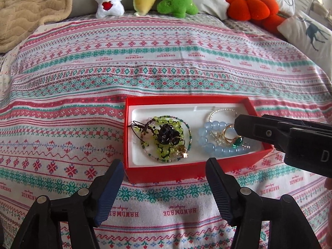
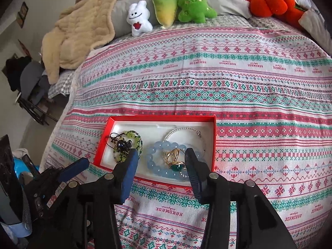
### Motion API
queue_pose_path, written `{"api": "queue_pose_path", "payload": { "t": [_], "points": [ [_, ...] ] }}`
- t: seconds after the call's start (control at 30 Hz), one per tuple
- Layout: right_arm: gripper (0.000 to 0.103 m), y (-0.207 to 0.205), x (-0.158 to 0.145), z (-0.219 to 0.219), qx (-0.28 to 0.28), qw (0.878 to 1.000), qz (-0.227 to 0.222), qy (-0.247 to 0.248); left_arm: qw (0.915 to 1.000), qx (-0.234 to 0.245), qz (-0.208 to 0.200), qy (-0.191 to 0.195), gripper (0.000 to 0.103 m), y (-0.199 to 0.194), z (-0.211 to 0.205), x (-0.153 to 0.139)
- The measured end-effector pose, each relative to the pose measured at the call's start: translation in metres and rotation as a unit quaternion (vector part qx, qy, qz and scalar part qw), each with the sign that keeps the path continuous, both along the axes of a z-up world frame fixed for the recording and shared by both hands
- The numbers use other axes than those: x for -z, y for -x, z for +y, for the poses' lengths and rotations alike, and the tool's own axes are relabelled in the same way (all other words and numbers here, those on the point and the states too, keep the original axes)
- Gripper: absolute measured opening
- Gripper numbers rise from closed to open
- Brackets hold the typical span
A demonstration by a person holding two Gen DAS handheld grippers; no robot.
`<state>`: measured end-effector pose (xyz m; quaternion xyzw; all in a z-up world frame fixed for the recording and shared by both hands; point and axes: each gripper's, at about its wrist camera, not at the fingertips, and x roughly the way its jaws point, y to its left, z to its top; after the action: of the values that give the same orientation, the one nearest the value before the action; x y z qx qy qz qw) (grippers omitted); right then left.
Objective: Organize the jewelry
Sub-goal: 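Carry both earrings into the red box and open both tools, then pull both open tools back from the red box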
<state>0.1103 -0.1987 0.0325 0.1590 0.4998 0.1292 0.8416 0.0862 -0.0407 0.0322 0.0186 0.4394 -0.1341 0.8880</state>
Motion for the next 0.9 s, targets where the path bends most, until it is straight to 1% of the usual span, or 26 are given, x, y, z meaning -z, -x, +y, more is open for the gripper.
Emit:
{"api": "queue_pose_path", "payload": {
  "t": [0.03, 0.1, 0.2, 0.47, 0.57, 0.63, 0.67, 0.73, 0.77, 0.83, 0.9],
  "points": [
    [0.050, 0.003, -0.002, -0.001, -0.001, 1.000, -0.001, 0.003, 1.0000, 0.001, 0.000, -0.003, 0.072, 0.002, -0.001, 0.000],
    [0.050, 0.010, -0.004, -0.003, -0.004, 1.000, -0.002, 0.011, 1.0000, 0.004, -0.001, -0.008, 0.078, 0.006, -0.002, -0.001],
    [0.053, 0.020, -0.005, -0.007, -0.003, 1.000, 0.001, 0.021, 0.9999, 0.006, -0.001, -0.012, 0.084, 0.013, -0.004, -0.002],
    [0.058, 0.047, -0.007, -0.020, 0.007, 0.998, 0.016, 0.052, 0.9997, -0.002, 0.007, -0.022, 0.093, 0.031, -0.003, -0.004],
    [0.064, 0.057, -0.008, -0.022, 0.011, 0.998, 0.020, 0.060, 0.9994, -0.004, 0.007, -0.034, 0.096, 0.037, -0.003, -0.005],
    [0.070, 0.063, -0.008, -0.024, 0.013, 0.997, 0.025, 0.067, 0.9990, -0.012, 0.010, -0.042, 0.098, 0.041, -0.003, -0.005],
    [0.072, 0.066, -0.008, -0.023, 0.014, 0.997, 0.028, 0.071, 0.9988, -0.017, 0.013, -0.045, 0.102, 0.042, -0.002, -0.004],
    [0.085, 0.073, -0.007, -0.022, 0.019, 0.996, 0.032, 0.085, 0.9980, -0.028, 0.023, -0.053, 0.102, 0.044, 0.000, -0.001],
    [0.088, 0.075, -0.006, -0.021, 0.021, 0.995, 0.035, 0.093, 0.9974, -0.033, 0.028, -0.059, 0.102, 0.045, 0.001, 0.001],
    [0.097, 0.080, -0.004, -0.019, 0.024, 0.993, 0.042, 0.108, 0.9964, -0.043, 0.034, -0.065, 0.102, 0.046, 0.004, 0.004],
    [0.102, 0.084, 0.000, -0.017, 0.022, 0.991, 0.050, 0.124, 0.9956, -0.054, 0.043, -0.063, 0.102, 0.046, 0.008, 0.007]
  ]
}}
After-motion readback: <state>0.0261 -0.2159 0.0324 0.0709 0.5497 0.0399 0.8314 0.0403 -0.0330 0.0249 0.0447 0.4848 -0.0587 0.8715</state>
